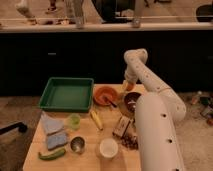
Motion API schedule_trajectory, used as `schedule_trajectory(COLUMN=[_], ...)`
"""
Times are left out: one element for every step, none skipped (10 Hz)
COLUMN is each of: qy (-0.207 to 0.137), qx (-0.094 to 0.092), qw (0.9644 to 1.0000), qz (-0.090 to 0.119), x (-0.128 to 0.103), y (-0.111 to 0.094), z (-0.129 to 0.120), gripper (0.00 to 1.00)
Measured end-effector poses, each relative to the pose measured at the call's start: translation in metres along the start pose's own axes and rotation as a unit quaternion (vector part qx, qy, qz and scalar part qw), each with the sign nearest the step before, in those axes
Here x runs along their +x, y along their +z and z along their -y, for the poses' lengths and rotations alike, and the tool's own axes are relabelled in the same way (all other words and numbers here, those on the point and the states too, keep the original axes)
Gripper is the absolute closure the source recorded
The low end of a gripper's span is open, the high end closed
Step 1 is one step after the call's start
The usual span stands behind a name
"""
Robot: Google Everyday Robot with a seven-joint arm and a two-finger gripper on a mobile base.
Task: Place apple in purple bowl
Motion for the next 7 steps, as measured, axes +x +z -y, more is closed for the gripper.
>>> schedule_trajectory(qy=[0.0,0.0,0.001,0.001,0.001,0.001,0.003], qx=[0.003,0.005,0.011,0.015,0.018,0.02,0.022], qw=[1.0,1.0,0.9999,0.9998,0.9998,0.9997,0.9997], qz=[0.003,0.005,0.007,0.01,0.011,0.011,0.013], x=[-0.001,-0.001,0.0,0.001,0.002,0.004,0.007], y=[-0.008,-0.013,-0.021,-0.028,-0.032,-0.035,-0.04], z=[0.001,0.002,0.003,0.004,0.004,0.003,0.004], gripper=[1.0,1.0,1.0,1.0,1.0,1.0,1.0])
